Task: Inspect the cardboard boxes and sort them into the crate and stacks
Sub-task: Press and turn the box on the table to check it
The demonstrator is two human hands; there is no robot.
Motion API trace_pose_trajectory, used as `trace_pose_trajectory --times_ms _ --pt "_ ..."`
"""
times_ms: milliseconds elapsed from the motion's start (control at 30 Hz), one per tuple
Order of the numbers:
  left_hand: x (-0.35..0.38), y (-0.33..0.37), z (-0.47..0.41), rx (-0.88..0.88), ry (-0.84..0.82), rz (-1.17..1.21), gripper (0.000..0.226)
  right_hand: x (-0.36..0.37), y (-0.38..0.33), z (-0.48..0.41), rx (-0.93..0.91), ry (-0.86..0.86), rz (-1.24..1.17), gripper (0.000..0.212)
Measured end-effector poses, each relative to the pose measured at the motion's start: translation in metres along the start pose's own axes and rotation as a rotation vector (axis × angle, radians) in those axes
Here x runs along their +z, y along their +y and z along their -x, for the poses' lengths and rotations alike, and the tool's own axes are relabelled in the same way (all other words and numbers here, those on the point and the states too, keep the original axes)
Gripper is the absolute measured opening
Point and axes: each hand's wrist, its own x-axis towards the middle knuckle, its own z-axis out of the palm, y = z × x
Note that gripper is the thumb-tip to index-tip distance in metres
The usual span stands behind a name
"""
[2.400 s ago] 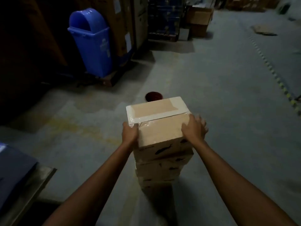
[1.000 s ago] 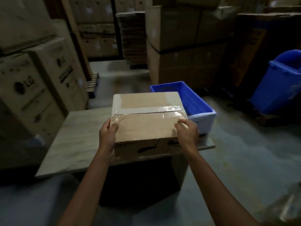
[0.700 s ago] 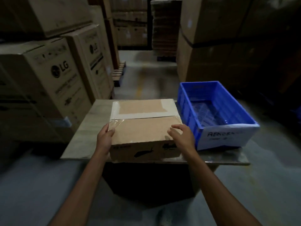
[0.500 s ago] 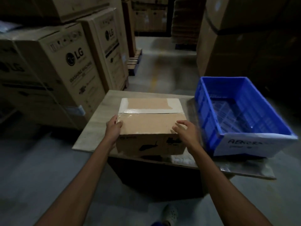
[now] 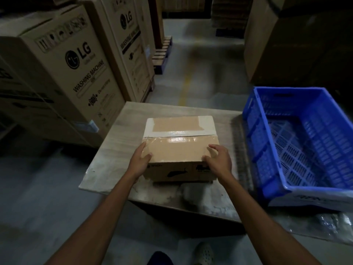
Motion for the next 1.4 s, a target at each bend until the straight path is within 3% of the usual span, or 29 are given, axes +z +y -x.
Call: trace_pose_trajectory --times_ms 333,433,533,600,700,767,867,1033,1133,1300,1400 --pt "-0.002 -0.014 -0.085 0.139 -0.122 -0.402 0.099 0.049 -0.041 -0.037 0.157 0.071 0.222 0.066" --pt "-0.016 -0.011 -0.132 0.259 -0.125 -0.522 0.086 0.058 -0.049 -0.035 0.247 0.11 0.232 0.074" --pt "-0.025 -0.007 -0.171 0.341 0.005 -0.615 0.065 0.066 -0.049 -0.029 0.324 0.096 0.228 0.078" --pt "-0.021 -0.001 -0.181 0.27 0.168 -0.556 0.059 0.07 -0.051 -0.027 0.353 0.074 0.291 0.077" --pt "-0.001 0.016 -0.166 -0.02 0.316 -0.213 0.077 0.072 -0.065 -0.038 0.314 0.153 0.398 0.077" --pt "0.02 0.022 -0.143 -0.168 0.304 0.027 0.093 0.068 -0.075 -0.058 0.187 0.194 0.475 0.078" --pt "0.05 0.03 -0.101 -0.236 0.177 0.216 0.108 0.057 -0.081 -0.099 -0.027 0.138 0.602 0.073" --pt "0.063 0.018 -0.101 -0.117 -0.003 0.256 0.118 0.037 -0.079 -0.154 -0.063 -0.075 0.782 0.087" --pt "0.046 0.01 -0.134 -0.09 -0.091 0.208 0.113 0.032 -0.068 -0.151 0.006 -0.161 0.664 0.085" --pt "0.005 0.025 -0.171 0.037 -0.272 0.125 0.086 0.053 -0.057 -0.084 0.11 0.009 0.53 0.084" --pt "0.015 0.038 -0.152 0.12 -0.165 -0.013 0.067 0.071 -0.049 -0.045 0.156 0.095 0.499 0.082"
